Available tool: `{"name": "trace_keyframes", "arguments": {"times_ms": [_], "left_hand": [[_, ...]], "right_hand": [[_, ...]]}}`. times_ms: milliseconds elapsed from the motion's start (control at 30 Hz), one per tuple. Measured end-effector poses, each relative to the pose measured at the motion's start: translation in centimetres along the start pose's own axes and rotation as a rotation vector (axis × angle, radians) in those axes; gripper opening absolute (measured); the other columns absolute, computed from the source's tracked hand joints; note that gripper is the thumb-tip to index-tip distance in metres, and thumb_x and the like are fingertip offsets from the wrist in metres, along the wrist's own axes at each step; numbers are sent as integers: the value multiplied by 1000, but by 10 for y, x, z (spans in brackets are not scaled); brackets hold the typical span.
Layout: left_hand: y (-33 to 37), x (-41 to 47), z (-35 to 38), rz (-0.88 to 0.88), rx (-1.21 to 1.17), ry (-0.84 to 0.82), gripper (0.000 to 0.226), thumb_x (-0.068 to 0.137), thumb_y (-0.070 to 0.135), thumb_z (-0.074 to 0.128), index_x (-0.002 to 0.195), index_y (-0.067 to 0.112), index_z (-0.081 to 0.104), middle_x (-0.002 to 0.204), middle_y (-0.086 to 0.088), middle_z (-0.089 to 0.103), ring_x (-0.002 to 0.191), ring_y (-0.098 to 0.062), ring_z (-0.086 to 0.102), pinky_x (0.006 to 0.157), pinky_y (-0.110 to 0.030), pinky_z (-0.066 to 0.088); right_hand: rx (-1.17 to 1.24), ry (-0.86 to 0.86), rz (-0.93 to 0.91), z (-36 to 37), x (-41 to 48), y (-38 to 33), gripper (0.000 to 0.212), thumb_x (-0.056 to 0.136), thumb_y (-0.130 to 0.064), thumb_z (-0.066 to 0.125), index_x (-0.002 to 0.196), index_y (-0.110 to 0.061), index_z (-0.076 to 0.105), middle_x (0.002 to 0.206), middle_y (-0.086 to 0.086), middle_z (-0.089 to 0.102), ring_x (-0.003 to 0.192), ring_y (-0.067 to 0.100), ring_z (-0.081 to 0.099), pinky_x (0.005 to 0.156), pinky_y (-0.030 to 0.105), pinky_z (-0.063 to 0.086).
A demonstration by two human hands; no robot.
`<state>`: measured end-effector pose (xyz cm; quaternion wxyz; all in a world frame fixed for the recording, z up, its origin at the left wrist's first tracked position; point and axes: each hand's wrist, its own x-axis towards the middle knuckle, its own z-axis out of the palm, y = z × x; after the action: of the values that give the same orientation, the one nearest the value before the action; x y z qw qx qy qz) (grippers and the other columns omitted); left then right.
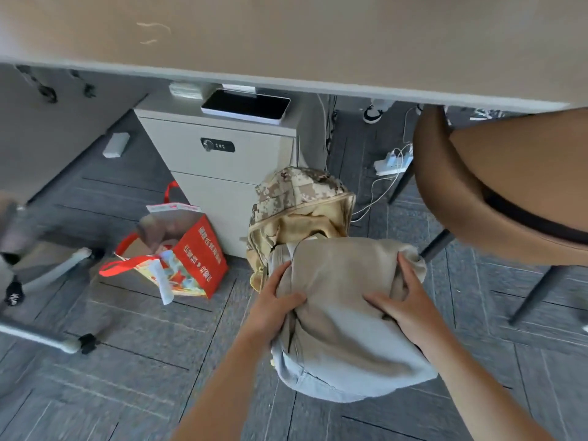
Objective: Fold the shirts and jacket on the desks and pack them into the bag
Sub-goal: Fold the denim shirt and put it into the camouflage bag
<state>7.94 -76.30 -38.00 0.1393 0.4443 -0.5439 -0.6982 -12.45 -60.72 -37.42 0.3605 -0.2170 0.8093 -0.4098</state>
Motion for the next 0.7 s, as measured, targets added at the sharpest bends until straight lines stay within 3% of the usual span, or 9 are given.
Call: {"name": "trace_keyframes", "arguments": {"times_ms": [67, 133, 200, 300, 467, 700], "left_hand": [[-12, 17, -8, 7, -36, 34, 62, 78, 22, 78, 127, 51, 55, 127, 6, 62, 107, -14, 65, 83, -29, 58], [-23, 29, -19, 26, -49, 57, 57, 84, 13, 74, 127, 46, 55, 120, 5, 67, 102, -14, 68, 75, -26, 58], [-29, 37, -30, 57, -11, 70, 61, 78, 22, 80, 128, 46, 57, 119, 6, 70, 104, -14, 69, 83, -31, 57], [-41, 43, -40, 127, 24, 88, 57, 81, 23, 81, 129, 43, 58, 113, 14, 72, 97, -3, 70, 75, -20, 55], [-53, 55, -50, 191, -43, 105, 51, 87, 10, 71, 124, 43, 61, 109, 12, 74, 97, -9, 71, 76, -28, 56], [-75, 88, -58, 211, -174, 64, 62, 88, -1, 66, 137, 36, 55, 120, -2, 71, 108, -23, 70, 90, -46, 56]], "right_hand": [[16, -17, -56, 15, 17, -1, 110, 74, -44, 85, 152, -56, 9, 154, -14, 35, 131, 20, 48, 100, 39, 42], [23, -42, -108, 33, 31, -4, 110, 73, -45, 86, 151, -59, 9, 140, -18, 42, 120, 15, 52, 97, 37, 46], [34, -65, -146, 52, 44, -5, 108, 73, -46, 86, 148, -63, 10, 129, -23, 44, 108, 10, 55, 89, 33, 50], [46, -128, -205, 81, 58, -2, 105, 75, -43, 84, 147, -64, 11, 123, -24, 46, 96, 1, 52, 76, 22, 44], [64, -148, -261, 100, 82, -2, 111, 65, -53, 86, 146, -66, 12, 148, -12, 45, 127, 17, 52, 104, 45, 46], [22, -145, -282, 113, 118, 14, 108, 68, -55, 85, 147, -66, 12, 152, -12, 40, 131, 20, 48, 105, 44, 43]]}}
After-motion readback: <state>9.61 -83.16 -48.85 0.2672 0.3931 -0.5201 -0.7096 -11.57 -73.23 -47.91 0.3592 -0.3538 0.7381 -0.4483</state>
